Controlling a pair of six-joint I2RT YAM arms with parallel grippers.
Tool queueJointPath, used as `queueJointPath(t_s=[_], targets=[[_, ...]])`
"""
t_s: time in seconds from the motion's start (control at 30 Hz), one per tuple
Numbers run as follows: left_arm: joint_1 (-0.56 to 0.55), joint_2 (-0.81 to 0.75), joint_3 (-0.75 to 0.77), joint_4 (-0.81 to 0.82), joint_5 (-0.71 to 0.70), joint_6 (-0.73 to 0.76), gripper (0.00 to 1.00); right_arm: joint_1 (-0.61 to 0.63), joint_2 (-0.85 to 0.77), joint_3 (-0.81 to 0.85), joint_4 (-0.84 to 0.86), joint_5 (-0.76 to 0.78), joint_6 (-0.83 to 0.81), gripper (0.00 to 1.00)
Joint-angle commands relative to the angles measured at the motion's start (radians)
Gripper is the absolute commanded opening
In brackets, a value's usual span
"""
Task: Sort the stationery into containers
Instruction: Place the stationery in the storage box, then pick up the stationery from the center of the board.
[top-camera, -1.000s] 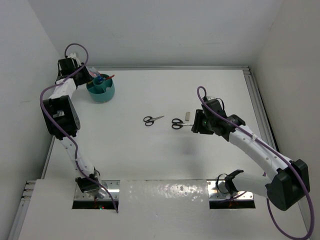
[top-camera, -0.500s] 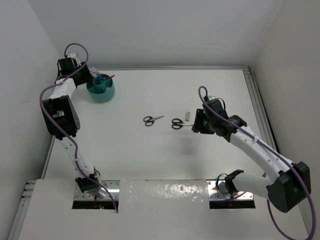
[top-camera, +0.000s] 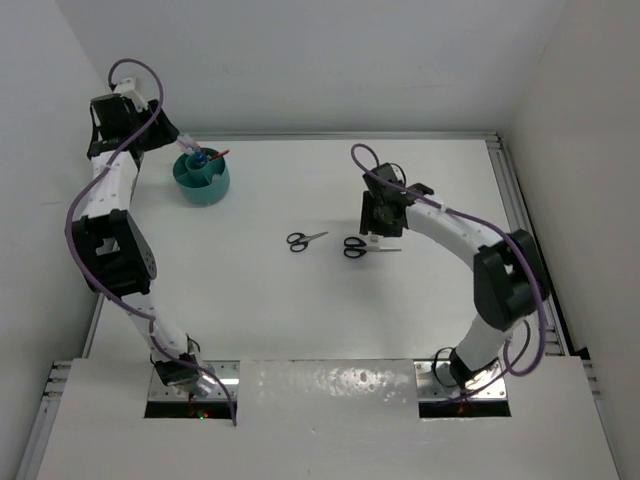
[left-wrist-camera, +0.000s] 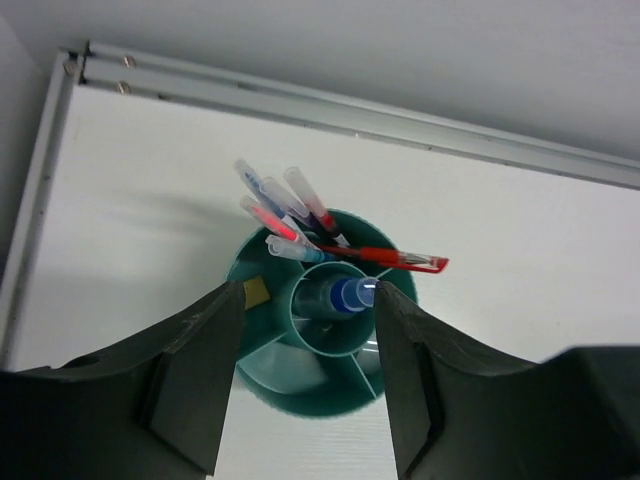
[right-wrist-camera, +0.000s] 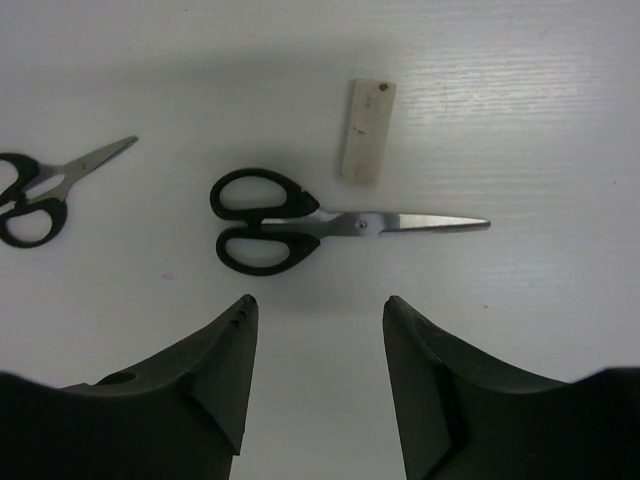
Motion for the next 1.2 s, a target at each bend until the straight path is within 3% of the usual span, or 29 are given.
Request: queueJointPath(t_s=[0.0,0.27,0.83,0.9,0.97,1.0,1.17], targets=[[0.042,-0.111,-0.031,-0.008,0.049,0.049,0.52,-0.016,0.106,0.107,-0.045,0.044,-0.01,0.53],[0.089,-0.197,-0.057,-0.068,0.099,0.074,0.52,-0.039,0.289,0.186,-0.022,0.018,-0.004,0.5],[0.097,-0.237,-0.057,-0.123,0.158,0.04,0.52,-0.084,0.396,0.186,0.05,-0.025,0.008,0.38],[0.1,-0.239,-0.048,-0.135,0.165,0.04,0.52,-0.085,0.386,0.154,0.07,-0.019,0.017,0.31],[0.098,-0.24,-0.04,-0.143,0.18,0.04,0.52,-0.085,0.37,0.131,0.099,-0.014,0.019,0.14],[0.098,-0.239,-0.036,-0.144,0.194,0.04,0.52,-0.085,0.361,0.114,0.108,-0.008,0.016,0.0],[0.062,-0.24,0.003,-0.201,0.34,0.074,0.51,-0.075,0.228,0.106,0.168,-0.007,-0.151,0.0]])
